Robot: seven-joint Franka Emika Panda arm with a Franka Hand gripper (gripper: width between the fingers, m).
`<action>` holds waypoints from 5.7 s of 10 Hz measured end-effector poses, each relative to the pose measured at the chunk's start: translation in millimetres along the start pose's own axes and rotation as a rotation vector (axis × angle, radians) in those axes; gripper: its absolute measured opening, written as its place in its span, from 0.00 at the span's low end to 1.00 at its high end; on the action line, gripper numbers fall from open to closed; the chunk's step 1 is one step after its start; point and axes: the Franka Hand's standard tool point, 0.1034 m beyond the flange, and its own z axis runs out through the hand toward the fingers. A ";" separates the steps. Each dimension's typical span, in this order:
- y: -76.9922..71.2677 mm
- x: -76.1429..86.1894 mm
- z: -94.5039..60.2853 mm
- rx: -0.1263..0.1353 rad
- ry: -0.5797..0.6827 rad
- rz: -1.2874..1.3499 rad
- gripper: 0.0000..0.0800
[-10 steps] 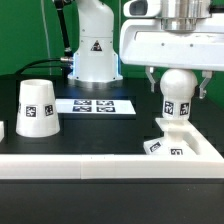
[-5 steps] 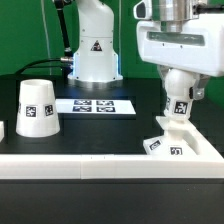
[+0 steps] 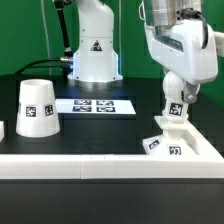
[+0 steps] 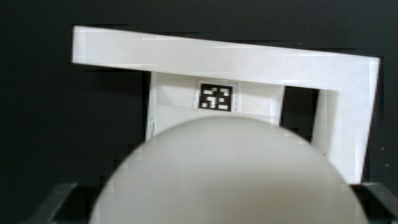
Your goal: Assemble lamp
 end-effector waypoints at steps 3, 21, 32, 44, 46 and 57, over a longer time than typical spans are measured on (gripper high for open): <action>1.3 -1.5 -0.2 -0.012 0.015 -0.158 0.84; -1.5 1.0 -2.5 -0.140 0.097 -1.879 0.87; -3.4 -1.4 -1.5 -0.263 0.064 -2.693 0.87; -1.1 0.5 0.1 -0.243 0.110 -2.243 0.72; 0.1 1.2 0.1 -0.232 0.117 -2.054 0.72; 4.5 0.9 1.4 -0.133 0.172 -1.052 0.72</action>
Offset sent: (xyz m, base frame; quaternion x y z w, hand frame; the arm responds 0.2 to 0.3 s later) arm -0.0012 -0.0042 0.0090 -0.0351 0.0783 -0.3017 0.9495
